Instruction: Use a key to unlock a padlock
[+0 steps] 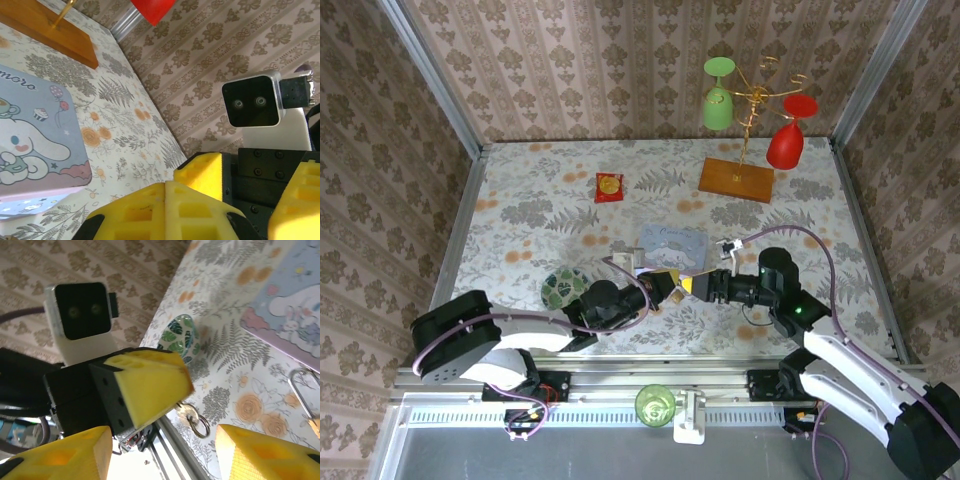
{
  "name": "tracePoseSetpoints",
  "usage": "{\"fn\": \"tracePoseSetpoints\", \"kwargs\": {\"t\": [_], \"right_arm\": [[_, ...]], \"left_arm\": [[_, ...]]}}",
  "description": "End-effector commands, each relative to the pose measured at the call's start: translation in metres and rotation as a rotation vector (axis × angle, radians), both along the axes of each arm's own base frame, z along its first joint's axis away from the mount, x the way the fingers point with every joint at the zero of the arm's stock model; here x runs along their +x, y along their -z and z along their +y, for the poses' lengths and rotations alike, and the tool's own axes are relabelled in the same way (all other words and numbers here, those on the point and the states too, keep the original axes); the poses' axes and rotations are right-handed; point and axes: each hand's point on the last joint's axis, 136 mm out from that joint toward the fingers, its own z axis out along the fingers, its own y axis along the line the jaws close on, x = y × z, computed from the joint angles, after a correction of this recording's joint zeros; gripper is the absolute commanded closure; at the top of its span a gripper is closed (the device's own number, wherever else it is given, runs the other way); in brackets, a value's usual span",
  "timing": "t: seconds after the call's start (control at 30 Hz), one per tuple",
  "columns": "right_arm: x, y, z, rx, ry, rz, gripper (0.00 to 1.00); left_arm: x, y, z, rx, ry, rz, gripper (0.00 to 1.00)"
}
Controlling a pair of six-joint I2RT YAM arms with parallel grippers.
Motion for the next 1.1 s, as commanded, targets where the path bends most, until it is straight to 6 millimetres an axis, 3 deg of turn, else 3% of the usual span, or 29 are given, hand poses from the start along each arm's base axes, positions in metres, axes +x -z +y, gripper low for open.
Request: {"fn": "tracePoseSetpoints", "kwargs": {"t": [0.0,0.13,0.23,0.4,0.5,0.8,1.07], "right_arm": [[-0.010,-0.013,0.009,0.041,-0.117,-0.129,0.44],[-0.015,-0.024,0.015,0.117,-0.165,-0.139,0.47],[-0.011,-0.011,0.012,0.062,-0.139,-0.115,0.48],[-0.012,-0.011,0.016,0.077,-0.171,-0.100,0.51],[-0.005,-0.008,0.011,0.052,-0.118,-0.116,0.47],[0.012,-0.011,0.000,0.023,-0.045,-0.142,0.49],[-0.001,-0.021,0.009,0.093,-0.140,-0.142,0.52]], "left_arm": [[-0.006,-0.021,-0.002,-0.077,0.047,-0.004,1.00],[-0.008,-0.033,0.001,-0.148,0.055,-0.020,1.00],[-0.009,-0.040,-0.001,-0.174,0.070,-0.020,1.00],[-0.010,-0.042,-0.001,-0.183,0.067,-0.022,1.00],[-0.012,-0.046,-0.003,-0.188,0.082,-0.026,1.00],[-0.011,-0.041,-0.002,-0.176,0.075,-0.010,1.00],[-0.011,-0.045,-0.004,-0.194,0.078,-0.019,1.00]]}}
